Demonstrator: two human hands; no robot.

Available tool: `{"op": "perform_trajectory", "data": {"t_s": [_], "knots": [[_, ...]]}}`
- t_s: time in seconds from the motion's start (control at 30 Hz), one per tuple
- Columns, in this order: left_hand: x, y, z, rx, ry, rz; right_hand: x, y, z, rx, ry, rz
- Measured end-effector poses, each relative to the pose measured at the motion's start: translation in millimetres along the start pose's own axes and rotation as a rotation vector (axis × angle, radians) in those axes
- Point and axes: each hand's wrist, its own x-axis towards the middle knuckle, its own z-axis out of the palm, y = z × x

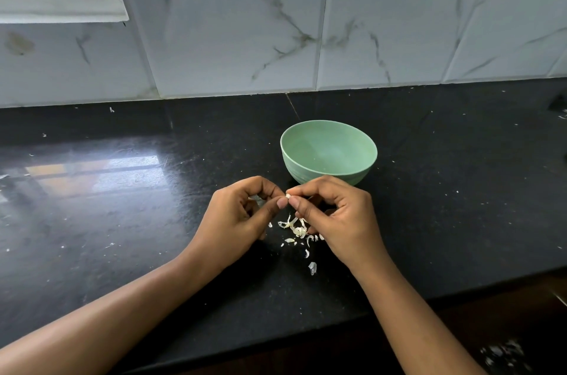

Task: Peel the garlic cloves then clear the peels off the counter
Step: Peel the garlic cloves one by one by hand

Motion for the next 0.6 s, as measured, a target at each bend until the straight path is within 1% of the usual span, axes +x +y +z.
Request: {"op": "perform_trajectory", "data": {"t_s": [0.1, 0.23, 0.33, 0.47, 0.6], "knots": [[-0.4, -1.1, -0.1, 0.019, 0.001, 0.003, -1.8, -0.7, 0.2, -0.087, 0.026, -0.108], [-1.1, -0.3, 0.8, 0.063, 0.008, 0.023, -2.5, -2.5, 0.2, -0.082, 0.029, -0.092], [-1.8, 0.8, 0.3, 0.044, -0.005, 0.024, -2.1, -3.9, 0.8, 0.037, -0.012, 0.008], [-0.8, 3.3, 0.3, -0.083, -0.071, -0.013, -0.8, -8.1, 0.5, 0.286, -0.093, 0.246], [0.9, 5.2, 0.3, -0.235, -0.13, -0.04, 1.7, -14.1, -0.3, 0.451, -0.143, 0.348]]}}
